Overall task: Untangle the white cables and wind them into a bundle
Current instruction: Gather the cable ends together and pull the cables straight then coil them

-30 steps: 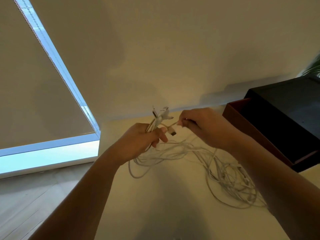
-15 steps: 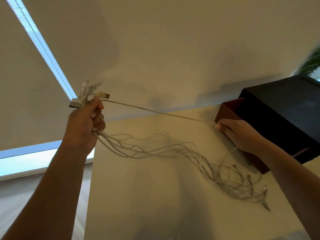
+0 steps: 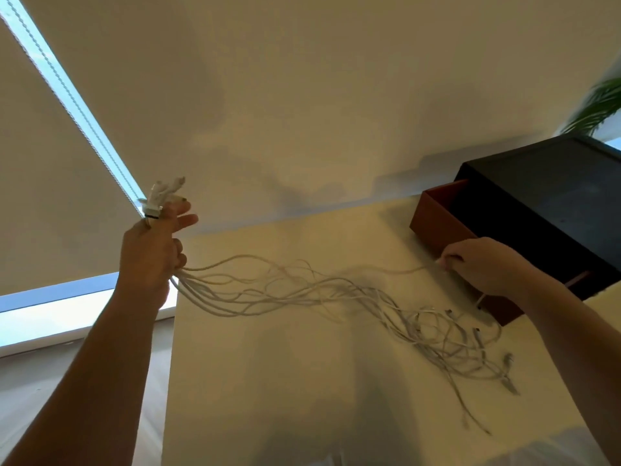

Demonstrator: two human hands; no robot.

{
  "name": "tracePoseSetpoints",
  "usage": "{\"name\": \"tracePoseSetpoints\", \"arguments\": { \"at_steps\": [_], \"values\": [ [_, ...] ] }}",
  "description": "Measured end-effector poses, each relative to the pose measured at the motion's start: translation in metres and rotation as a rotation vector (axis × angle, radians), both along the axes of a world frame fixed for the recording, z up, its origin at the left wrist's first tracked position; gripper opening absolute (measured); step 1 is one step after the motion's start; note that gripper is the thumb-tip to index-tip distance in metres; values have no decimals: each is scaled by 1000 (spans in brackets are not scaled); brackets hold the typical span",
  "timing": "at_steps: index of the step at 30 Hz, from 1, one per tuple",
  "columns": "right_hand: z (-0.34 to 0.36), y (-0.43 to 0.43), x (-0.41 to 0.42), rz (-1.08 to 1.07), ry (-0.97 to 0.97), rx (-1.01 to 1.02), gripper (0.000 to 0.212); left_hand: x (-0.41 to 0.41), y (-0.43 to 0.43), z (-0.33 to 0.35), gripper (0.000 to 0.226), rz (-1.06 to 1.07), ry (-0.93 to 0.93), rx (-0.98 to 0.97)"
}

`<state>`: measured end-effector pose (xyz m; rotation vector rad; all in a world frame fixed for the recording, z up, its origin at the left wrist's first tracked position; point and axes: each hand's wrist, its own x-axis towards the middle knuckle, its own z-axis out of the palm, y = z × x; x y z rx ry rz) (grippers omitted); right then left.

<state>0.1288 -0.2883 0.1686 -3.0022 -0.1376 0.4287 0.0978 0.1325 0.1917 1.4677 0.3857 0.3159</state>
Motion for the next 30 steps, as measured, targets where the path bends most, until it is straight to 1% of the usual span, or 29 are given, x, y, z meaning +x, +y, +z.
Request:
{"name": "tracePoseSetpoints", "arguments": {
  "at_steps": [1,3,6,8,10,11,14,17,21,25,28,30],
  "values": [
    [4,0,-2,5,16,5,23,0,-4,2,23,-13,-23,-12],
    [14,12,-8,41,31,108,22,0,-19,5,24,-74,-16,-5],
    [29,49,-16,154,-10,333,23,-2,-54,9,26,-285,13,75],
    [38,74,-21,254,-55,456,22,-6,-80,10,38,-426,12,136],
    [47,95,-24,331,-94,530,21,-10,-102,8,53,-517,60,220],
    [50,104,-25,361,-111,563,21,-11,-110,6,55,-560,88,256],
    [57,119,-23,415,-183,631,19,-13,-119,5,43,-700,124,244],
    [56,119,-18,393,-205,615,21,-12,-112,6,52,-673,131,190],
    [38,108,-9,331,-196,585,29,-8,-95,12,60,-518,60,125],
    [14,84,-4,219,-128,601,30,0,-66,18,66,-410,-22,22],
    [-2,68,-2,132,-70,545,31,3,-51,22,63,-390,-33,-4],
    [-12,58,1,85,-35,511,30,3,-45,25,55,-362,-33,-27]
  ]
}}
